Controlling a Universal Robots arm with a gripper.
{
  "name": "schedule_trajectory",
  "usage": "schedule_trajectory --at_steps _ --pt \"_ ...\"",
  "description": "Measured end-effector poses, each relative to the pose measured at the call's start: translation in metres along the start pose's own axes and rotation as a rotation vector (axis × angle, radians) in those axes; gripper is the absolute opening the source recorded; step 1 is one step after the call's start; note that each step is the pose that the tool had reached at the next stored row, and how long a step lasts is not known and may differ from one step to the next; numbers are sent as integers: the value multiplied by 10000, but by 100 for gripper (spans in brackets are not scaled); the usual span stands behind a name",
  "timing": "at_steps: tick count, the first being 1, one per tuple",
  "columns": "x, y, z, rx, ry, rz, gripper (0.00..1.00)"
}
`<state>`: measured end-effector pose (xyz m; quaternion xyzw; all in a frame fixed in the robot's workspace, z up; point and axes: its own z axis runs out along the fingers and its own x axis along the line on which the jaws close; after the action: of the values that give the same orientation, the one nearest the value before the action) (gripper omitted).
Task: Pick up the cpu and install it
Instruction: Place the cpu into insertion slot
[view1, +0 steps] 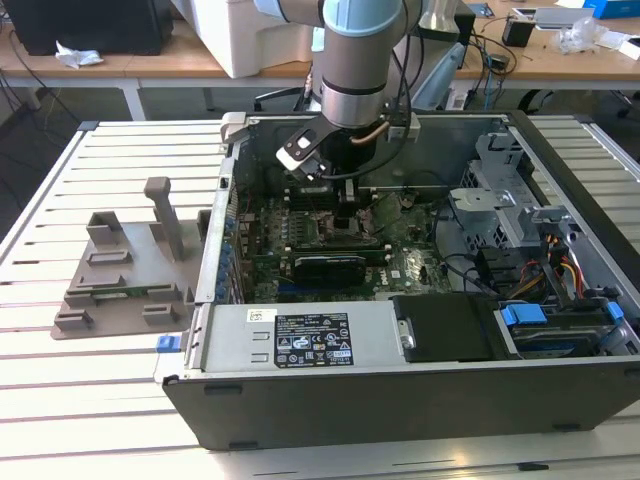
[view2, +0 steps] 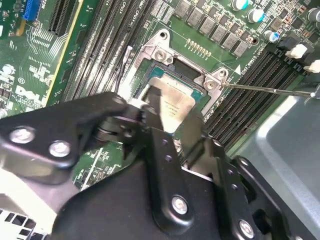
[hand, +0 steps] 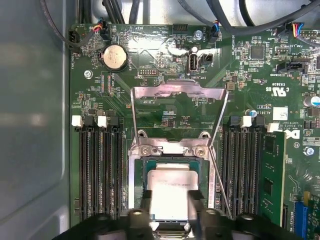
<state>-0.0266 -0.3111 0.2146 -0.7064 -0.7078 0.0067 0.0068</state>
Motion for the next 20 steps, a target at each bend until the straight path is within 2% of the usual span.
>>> schedule_trajectory --at_steps 5,15,17,19,20 --pt "-1 0 0 1 -4 1 12" --pt "-3 1 94 9 -9 0 11" --pt "-3 36 112 12 -9 1 11" --pt "-1 76 88 1 8 -1 11" --pt "-2 75 35 8 -2 1 11"
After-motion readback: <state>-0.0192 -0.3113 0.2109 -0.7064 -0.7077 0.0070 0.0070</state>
